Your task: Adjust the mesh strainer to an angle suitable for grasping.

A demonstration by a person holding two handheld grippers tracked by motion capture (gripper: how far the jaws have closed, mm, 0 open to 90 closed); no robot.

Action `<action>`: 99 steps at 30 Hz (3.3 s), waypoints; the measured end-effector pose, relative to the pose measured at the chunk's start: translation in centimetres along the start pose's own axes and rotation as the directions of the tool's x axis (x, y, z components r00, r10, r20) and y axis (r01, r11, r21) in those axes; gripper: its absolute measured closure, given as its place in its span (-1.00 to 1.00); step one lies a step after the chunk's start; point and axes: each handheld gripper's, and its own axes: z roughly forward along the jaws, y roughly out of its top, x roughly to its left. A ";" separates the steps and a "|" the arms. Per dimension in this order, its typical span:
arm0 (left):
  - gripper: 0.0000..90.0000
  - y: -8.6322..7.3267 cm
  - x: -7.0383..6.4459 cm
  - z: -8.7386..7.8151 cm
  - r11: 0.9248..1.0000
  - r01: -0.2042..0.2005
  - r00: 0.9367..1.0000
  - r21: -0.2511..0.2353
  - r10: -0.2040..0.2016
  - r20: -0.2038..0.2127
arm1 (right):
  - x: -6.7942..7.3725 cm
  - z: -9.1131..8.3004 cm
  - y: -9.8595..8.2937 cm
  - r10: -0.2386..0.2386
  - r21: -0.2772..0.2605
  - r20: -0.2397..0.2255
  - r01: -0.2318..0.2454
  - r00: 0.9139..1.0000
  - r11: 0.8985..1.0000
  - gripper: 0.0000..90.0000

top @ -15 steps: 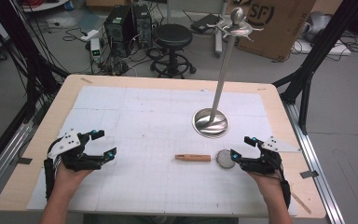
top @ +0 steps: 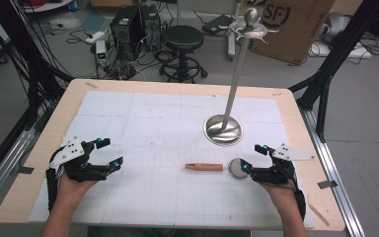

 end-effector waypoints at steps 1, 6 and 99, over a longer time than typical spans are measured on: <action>-0.66 0.0 0.0 0.0 1.000 0.000 1.000 0.000 0.000 0.000 | 0.0 0.0 0.0 0.000 0.000 0.000 0.000 1.000 1.000 -0.63; -0.66 0.0 0.0 0.1 1.000 -0.002 1.000 0.001 0.002 0.002 | 0.4 0.5 0.1 -0.014 0.019 -0.010 0.014 1.000 1.000 -0.62; -0.66 0.0 0.4 -0.5 1.000 0.010 1.000 0.011 -0.010 -0.002 | 7.3 10.5 3.0 -0.126 0.384 -0.165 0.182 0.978 0.905 0.87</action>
